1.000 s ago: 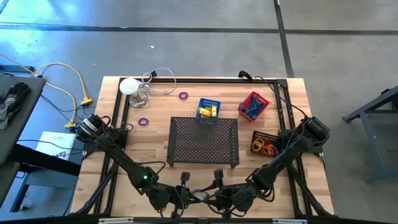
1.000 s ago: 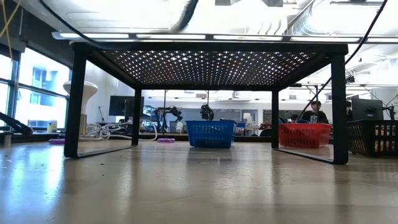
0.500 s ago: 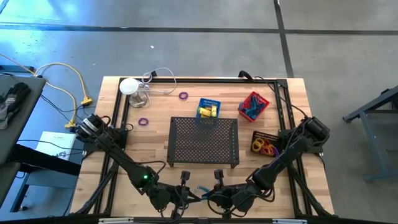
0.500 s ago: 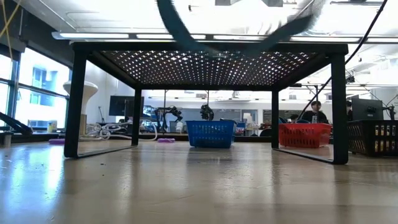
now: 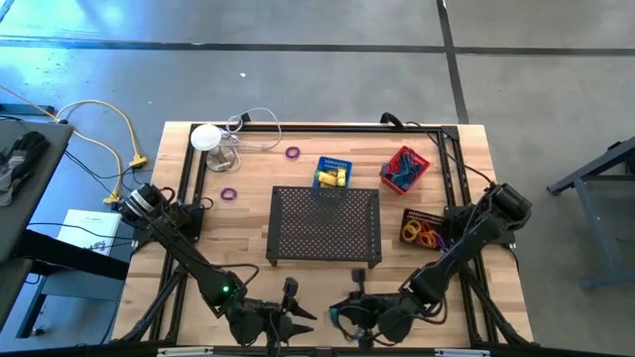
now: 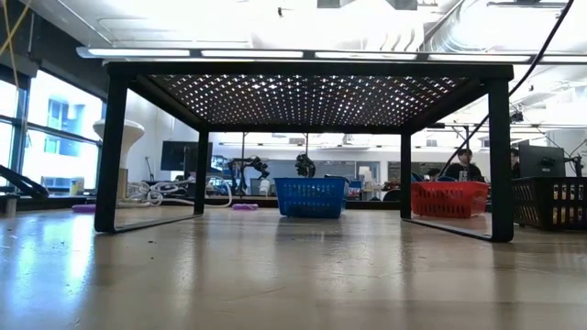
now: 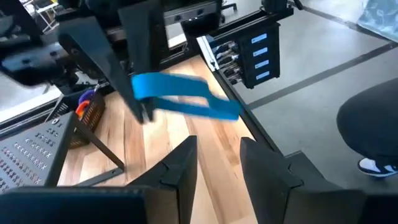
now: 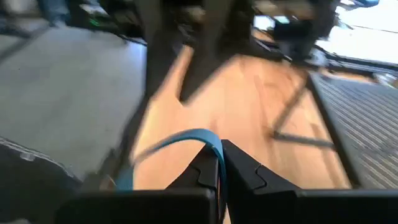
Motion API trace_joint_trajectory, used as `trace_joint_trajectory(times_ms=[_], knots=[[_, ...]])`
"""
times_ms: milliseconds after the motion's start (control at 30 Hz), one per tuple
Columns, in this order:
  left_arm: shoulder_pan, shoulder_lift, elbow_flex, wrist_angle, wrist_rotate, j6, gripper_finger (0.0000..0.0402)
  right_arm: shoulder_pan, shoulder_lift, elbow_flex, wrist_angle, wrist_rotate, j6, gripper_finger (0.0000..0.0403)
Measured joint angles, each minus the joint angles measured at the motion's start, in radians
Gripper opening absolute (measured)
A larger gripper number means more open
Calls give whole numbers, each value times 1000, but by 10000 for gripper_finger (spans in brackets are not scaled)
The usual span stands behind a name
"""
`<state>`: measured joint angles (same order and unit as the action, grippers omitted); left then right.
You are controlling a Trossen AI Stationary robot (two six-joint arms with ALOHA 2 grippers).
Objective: Pick & Place Office Desk Supplies
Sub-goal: Put the blue rubber band into the red bin
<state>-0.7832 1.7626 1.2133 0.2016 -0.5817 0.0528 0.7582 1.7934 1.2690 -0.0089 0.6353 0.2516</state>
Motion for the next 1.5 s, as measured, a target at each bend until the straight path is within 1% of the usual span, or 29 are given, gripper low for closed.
trace_joint_trajectory(times_ms=[100, 167, 233, 433, 567, 667, 800, 900, 967, 1033, 1100, 1133, 1233, 1300, 1367, 1433, 1500], knots=[[-1, 0, 0, -16, 3, -54, 120, 46, -33, 0, -118, 85, 71, 2], [-1, 0, 0, -50, 4, -111, 121, 76, -69, 0, -202, 124, 145, 2], [-1, 0, 0, -87, 4, -134, 121, 104, -103, 0, -275, 188, 210, 2], [0, -4, 0, -132, 4, -132, 121, 175, -221, 0, -515, 467, 347, 2], [4, -6, 0, -149, 4, -132, 121, 175, -315, 0, -647, 646, 401, 2], [5, -6, 0, -195, 4, -114, 121, 153, -382, 0, -732, 711, 410, 2], [9, -6, 0, -281, 5, -125, 121, 96, -491, 0, -825, 726, 410, 2], [9, -6, 0, -294, 5, -146, 122, 12, -569, 0, -960, 723, 466, 2], [9, -6, 0, -295, 5, -143, 122, -59, -608, 0, -1091, 704, 562, 2], [9, -6, 0, -296, 5, -129, 122, -134, -634, -1, -1235, 671, 698, 2], [10, -6, 0, -305, 5, -129, 122, -218, -666, -26, -1360, 640, 824, 2], [14, -6, 0, -309, 5, -129, 122, -267, -672, -43, -1396, 640, 864, 2], [23, -6, 0, -324, 7, -136, 122, -404, -696, -113, -1449, 623, 921, 2], [29, -6, 0, -325, 12, -138, 122, -491, -705, -164, -1435, 601, 917, 2], [34, -6, 0, -326, 23, -150, 122, -580, -712, -216, -1417, 578, 885, 2], [40, -6, 0, -325, 32, -156, 122, -662, -712, -263, -1382, 534, 861, 2], [45, -6, 0, -327, 41, -165, 122, -733, -712, -313, -1298, 497, 796, 2]])
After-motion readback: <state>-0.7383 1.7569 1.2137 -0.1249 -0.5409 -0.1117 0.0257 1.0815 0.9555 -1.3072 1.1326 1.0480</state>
